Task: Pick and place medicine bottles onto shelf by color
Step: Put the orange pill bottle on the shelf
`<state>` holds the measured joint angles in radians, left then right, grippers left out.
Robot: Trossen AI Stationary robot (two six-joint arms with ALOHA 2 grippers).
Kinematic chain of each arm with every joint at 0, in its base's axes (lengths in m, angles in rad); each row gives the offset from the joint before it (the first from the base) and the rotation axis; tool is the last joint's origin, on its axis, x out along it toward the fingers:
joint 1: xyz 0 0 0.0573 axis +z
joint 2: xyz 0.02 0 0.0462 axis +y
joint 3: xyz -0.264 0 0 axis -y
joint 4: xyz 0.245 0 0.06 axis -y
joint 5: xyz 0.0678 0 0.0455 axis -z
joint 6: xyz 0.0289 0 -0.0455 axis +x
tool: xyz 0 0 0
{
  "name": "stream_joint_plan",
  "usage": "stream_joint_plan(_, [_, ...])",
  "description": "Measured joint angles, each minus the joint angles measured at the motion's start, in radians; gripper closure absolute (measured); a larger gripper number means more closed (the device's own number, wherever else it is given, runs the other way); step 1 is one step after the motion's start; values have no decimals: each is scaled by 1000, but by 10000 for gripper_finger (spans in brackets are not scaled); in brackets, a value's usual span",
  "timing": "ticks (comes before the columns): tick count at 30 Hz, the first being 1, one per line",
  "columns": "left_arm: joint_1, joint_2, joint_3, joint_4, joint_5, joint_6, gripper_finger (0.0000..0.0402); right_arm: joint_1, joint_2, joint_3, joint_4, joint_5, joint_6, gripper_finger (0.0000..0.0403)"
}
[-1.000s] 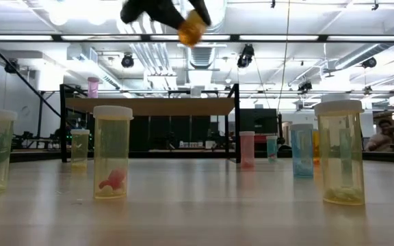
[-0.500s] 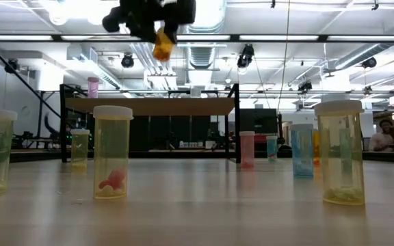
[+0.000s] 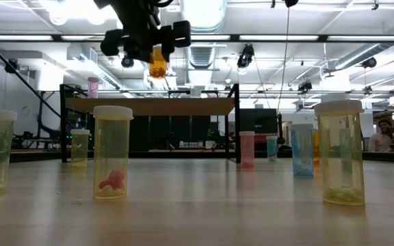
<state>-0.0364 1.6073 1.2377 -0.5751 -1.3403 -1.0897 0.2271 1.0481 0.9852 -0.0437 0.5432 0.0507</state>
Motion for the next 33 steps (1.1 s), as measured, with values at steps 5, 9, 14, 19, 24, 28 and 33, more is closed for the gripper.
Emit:
stream_joint_plan(5, [4, 7, -6, 1, 1, -1, 244, -19, 0, 0, 0, 0, 0, 165])
stream_joint_plan(9, [5, 8, -6, 5, 1, -2, 244, -29, 0, 0, 0, 0, -2, 165])
stream_joint_plan(14, [12, 8, -7, 19, 3, 0, 244, -39, 0, 0, 0, 0, -8, 165])
stream_joint_plan(19, [15, 34, -12, 18, 2, 50, 244, -41, 0, 0, 7, 0, -10, 165])
stream_joint_plan(24, [15, 72, -13, 22, -7, 59, 244, -41, 0, 0, 7, 0, -9, 165])
stream_joint_plan(28, [17, 107, -11, 16, -153, 89, 244, -41, 0, 0, 7, 0, 1, 165])
stream_joint_plan(33, [34, 107, -10, 18, -230, 98, 244, -41, 0, 0, 5, 4, 2, 165])
